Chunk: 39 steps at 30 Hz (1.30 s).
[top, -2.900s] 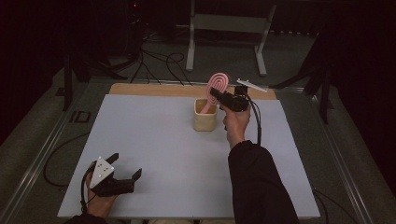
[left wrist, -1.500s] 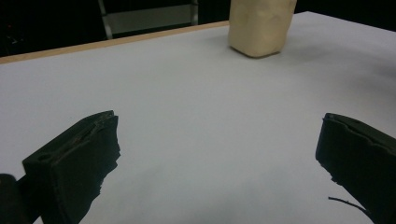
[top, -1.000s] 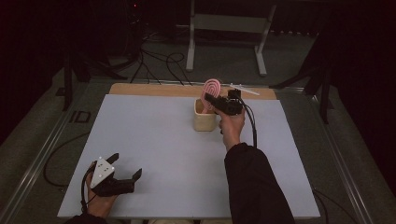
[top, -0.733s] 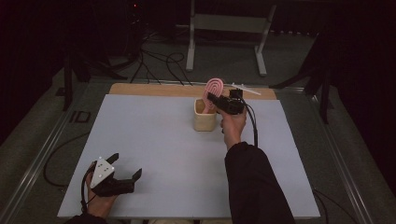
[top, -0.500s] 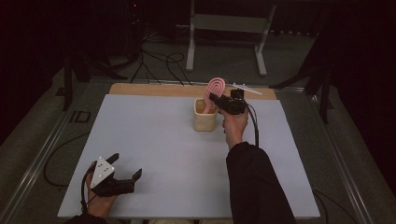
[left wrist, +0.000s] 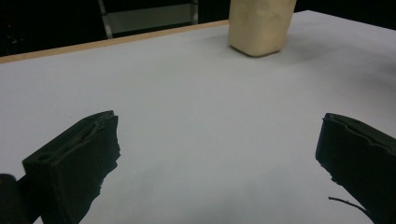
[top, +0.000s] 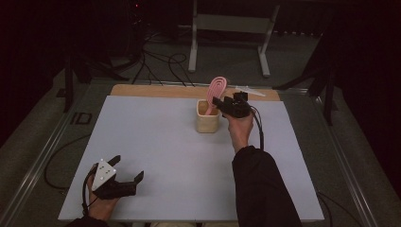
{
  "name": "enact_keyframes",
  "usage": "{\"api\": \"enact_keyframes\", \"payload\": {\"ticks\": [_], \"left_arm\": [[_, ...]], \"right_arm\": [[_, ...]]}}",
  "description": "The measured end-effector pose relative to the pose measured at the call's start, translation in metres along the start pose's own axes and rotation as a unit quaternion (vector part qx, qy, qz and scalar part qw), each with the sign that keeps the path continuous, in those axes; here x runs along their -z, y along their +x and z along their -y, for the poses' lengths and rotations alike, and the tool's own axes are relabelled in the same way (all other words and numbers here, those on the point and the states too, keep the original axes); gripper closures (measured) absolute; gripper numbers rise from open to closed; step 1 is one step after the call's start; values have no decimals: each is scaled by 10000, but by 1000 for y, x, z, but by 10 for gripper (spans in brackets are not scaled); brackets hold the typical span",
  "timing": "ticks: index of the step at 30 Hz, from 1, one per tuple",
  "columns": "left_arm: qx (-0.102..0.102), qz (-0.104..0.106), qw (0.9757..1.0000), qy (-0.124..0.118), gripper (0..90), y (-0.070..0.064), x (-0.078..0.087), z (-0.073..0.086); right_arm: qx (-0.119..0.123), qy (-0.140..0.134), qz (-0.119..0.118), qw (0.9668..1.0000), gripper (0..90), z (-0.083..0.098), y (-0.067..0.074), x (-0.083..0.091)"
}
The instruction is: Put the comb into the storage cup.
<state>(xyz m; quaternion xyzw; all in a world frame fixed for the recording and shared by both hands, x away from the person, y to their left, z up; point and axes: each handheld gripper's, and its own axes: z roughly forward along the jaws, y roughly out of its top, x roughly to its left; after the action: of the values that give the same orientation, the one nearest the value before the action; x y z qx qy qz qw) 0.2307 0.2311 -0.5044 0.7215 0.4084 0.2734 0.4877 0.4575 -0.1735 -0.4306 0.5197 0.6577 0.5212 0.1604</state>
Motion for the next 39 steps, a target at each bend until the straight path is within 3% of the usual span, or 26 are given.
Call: {"api": "enact_keyframes", "payload": {"ticks": [10, 14, 17, 20, 24, 25, 26, 27, 28, 29, 36, 39], "left_arm": [[-13, 1, 10000, 21, 1, -1, -1, 0], [-23, 1, 10000, 27, 1, -2, -2, 0], [-23, 0, 10000, 43, 1, -2, -3, 0], [-32, -4, 10000, 48, 1, -3, -3, 0], [-19, 1, 10000, 52, 1, -2, -3, 0], [-24, -5, 10000, 51, 1, -2, -3, 0], [-24, -5, 10000, 51, 1, -2, -3, 0], [-19, -9, 10000, 60, 1, -2, -3, 0], [-19, -9, 10000, 60, 1, -2, -3, 0], [-17, -8, 10000, 64, 1, -2, -3, 0], [-14, -29, 10000, 79, 1, -3, -4, 0], [-5, -59, 9999, 100, 1, -2, -4, 0]], "right_arm": [[180, 28, -3, 9998, 286, 10, -6, 15], [60, 9, -60, 10000, 205, 16, -9, 22], [-91, 153, -132, 9998, 135, 21, -12, 24], [-75, 275, -145, 9995, 105, 27, -14, 26], [83, 384, -152, 9991, 94, 34, -15, 32], [331, 431, -39, 9985, 92, 36, -14, 35], [331, 431, -39, 9985, 92, 36, -14, 35], [631, 484, 61, 9968, 93, 40, -12, 40], [631, 484, 61, 9968, 93, 40, -12, 40], [787, 488, 67, 9957, 93, 44, -10, 45], [1011, 541, 119, 9933, 93, 56, -9, 59], [1217, 516, 158, 9911, 93, 61, -5, 72]]}}
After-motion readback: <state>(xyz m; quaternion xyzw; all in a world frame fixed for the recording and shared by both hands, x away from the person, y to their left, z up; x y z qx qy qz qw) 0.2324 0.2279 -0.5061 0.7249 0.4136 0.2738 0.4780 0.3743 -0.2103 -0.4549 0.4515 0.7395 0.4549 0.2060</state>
